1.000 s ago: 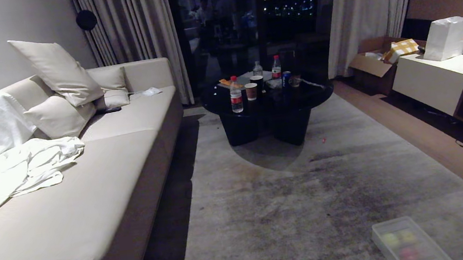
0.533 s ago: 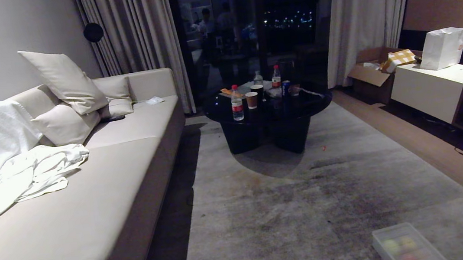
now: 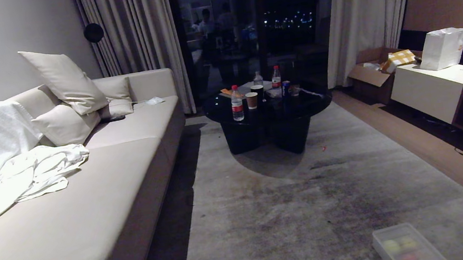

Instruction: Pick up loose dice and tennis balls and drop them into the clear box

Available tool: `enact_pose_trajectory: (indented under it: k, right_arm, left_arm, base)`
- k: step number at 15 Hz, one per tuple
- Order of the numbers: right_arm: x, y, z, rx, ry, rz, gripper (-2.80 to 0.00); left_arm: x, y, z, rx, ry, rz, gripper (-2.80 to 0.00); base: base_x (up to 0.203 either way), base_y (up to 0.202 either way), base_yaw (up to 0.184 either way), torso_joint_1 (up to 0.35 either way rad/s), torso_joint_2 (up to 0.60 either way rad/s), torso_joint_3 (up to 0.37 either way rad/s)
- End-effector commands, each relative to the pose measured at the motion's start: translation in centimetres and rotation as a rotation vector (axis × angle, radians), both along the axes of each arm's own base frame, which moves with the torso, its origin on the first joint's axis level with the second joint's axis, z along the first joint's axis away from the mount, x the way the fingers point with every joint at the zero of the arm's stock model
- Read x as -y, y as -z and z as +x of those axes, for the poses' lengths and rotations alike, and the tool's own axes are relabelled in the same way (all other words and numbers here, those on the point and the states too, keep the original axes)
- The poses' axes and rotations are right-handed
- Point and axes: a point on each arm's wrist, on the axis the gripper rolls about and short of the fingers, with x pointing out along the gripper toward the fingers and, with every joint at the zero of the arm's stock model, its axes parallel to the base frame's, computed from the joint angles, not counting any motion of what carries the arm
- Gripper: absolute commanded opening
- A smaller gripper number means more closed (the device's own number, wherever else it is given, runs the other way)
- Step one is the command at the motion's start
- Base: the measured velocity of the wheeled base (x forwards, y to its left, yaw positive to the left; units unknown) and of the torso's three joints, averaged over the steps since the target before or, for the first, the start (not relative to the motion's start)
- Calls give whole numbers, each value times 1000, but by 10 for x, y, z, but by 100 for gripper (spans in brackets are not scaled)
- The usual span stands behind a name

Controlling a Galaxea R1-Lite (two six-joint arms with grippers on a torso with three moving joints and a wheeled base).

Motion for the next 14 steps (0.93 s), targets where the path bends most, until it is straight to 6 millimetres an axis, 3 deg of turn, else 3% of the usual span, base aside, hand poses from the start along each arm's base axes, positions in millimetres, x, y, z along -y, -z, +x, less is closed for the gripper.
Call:
enact_pose_trajectory:
  k: [1, 7, 14]
  right_arm:
    - [0, 3, 1, -12, -1, 0, -280]
    - [0, 3, 1, -12, -1, 0, -280]
    - [0, 3, 1, -12, -1, 0, -280]
  left_arm:
    - [0, 0, 0, -2, 0, -5, -280]
    - [0, 0, 0, -2, -3, -20, -280]
    - [0, 0, 0, -2, -3, -20, -280]
  base:
    - [0, 0, 0, 0, 0, 0]
    - [0, 0, 0, 1, -1, -19]
    - [0, 0, 0, 3, 1, -189]
